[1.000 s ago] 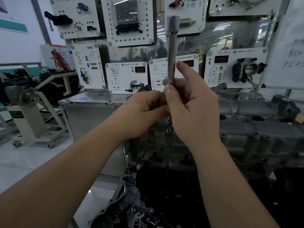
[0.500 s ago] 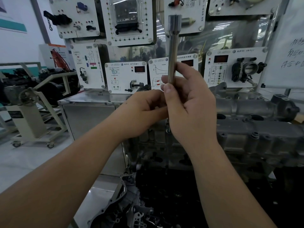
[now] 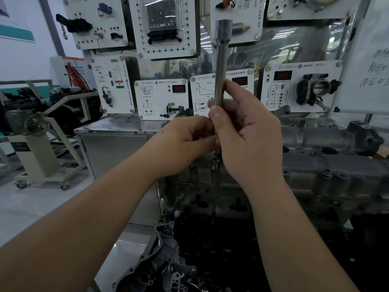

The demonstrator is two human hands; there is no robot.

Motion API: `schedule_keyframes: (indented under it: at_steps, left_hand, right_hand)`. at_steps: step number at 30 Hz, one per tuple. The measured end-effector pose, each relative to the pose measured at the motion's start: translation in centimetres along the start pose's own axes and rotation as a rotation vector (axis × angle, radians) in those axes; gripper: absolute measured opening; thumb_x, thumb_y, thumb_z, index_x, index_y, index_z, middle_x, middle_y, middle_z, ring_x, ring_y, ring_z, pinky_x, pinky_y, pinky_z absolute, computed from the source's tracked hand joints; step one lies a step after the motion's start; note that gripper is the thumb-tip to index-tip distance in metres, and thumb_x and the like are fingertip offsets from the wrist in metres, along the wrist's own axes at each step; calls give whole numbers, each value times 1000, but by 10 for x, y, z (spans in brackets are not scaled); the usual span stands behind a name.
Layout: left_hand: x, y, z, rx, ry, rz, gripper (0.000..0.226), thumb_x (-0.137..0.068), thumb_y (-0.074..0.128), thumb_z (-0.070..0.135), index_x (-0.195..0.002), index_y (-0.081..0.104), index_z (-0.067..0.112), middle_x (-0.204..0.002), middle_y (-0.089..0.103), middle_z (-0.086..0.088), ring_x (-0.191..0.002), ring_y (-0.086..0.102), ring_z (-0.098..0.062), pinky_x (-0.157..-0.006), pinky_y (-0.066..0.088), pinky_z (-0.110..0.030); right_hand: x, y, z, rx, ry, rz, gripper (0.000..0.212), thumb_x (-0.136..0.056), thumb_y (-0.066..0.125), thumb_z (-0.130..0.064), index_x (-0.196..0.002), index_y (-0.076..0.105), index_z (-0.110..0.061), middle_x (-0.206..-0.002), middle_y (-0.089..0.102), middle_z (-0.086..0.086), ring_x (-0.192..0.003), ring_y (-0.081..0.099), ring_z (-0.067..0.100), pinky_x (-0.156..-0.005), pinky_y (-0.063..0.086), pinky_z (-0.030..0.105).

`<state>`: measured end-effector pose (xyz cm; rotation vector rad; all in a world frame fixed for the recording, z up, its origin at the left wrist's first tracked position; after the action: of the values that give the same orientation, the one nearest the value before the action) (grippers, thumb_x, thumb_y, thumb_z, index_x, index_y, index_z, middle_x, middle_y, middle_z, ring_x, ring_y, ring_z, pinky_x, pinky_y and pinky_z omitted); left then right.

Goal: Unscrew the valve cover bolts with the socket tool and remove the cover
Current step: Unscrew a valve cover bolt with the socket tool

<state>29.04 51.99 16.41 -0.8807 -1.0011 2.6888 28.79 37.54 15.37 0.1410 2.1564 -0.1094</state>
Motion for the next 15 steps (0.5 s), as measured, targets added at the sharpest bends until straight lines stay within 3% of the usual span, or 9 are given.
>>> schedule_keyframes:
  at_steps: [3,7,10,12,15]
  left_hand:
    - [0,1,2,44,18,26,15,-93,72,17,-103,72,28,-98,76,-3,-93,72,-26,-84,56,-42]
    - [2,2,1,12,13,17,18,-95,69,19,-109,70,7,-99,73,-16,-91,67,-40,-81,54,-54]
    - [2,-1,1,12,-1,15,9,-100,63,23,-97,71,20,-80,71,-9,-66,64,-24,-64,56,-37]
    - [2,-2,1,16,8,14,9,-100,62,24,-96,70,25,-76,68,-9,-63,61,-17,-62,53,-32]
    - [2,0,3,11,17,4,14,-98,66,19,-109,71,13,-99,74,-15,-91,70,-37,-83,58,-53]
  right_hand:
    - [-1,0,-2,73,-30,8,36,-92,70,-22,-128,68,-17,-100,73,-12,-97,69,7,-86,59,34]
    - [1,0,-2,135,-59,59,26,-94,68,-16,-120,72,-14,-100,74,-6,-93,69,11,-84,59,37]
    - [1,-1,-1,93,-40,34,29,-97,62,-15,-124,70,-14,-100,74,-9,-92,70,7,-81,60,38]
    - [0,-2,0,39,-3,14,35,-97,59,-16,-132,66,-16,-105,74,-10,-97,70,7,-81,61,40]
    - [0,-2,-2,13,-11,0,38,-97,61,-15,-134,63,-16,-106,74,-9,-95,71,10,-81,61,38]
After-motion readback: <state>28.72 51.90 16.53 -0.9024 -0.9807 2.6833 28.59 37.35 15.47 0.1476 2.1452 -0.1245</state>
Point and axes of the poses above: each hand's wrist, its own x-axis away from the middle knuckle, its own y-axis out of the palm, z = x × y, the point moved 2 cm from there along -x, towards the middle knuckle
